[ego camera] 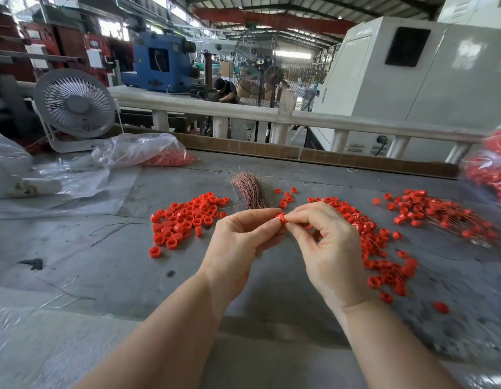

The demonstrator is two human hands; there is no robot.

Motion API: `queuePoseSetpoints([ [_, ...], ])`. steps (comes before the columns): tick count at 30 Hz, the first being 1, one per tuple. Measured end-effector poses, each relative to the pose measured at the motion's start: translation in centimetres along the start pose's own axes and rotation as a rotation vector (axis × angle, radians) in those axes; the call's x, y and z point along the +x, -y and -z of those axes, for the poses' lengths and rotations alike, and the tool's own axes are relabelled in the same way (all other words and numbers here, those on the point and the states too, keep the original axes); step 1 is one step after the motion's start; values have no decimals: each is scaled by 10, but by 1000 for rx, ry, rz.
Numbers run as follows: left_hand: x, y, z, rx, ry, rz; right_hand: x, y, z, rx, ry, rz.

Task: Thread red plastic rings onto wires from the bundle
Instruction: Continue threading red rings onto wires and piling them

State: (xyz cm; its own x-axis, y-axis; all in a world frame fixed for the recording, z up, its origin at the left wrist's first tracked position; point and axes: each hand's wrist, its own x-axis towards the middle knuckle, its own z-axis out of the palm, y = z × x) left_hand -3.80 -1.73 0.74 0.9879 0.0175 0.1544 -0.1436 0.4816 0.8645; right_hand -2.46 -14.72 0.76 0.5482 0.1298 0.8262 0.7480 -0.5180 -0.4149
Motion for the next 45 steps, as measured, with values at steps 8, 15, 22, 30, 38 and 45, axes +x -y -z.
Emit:
queuePoseSetpoints([
  [8,-1,0,0,1,9,-9,0,0,-1,-14,-10,-3],
  [15,0,-2,0,-8,47,3,0,-1,-1,1,-26,-33],
  [22,0,-3,0,-18,55,24,0,-1,-1,17,-35,-44],
  [30,-2,-4,-1,-11,33,33,-1,0,-1,1,-22,-35],
  [38,-1,0,-1,-19,28,8,-1,0,-1,-5,-15,-32],
  [45,1,0,1,5,19,-5,-2,-2,-2,-16,-19,-7],
])
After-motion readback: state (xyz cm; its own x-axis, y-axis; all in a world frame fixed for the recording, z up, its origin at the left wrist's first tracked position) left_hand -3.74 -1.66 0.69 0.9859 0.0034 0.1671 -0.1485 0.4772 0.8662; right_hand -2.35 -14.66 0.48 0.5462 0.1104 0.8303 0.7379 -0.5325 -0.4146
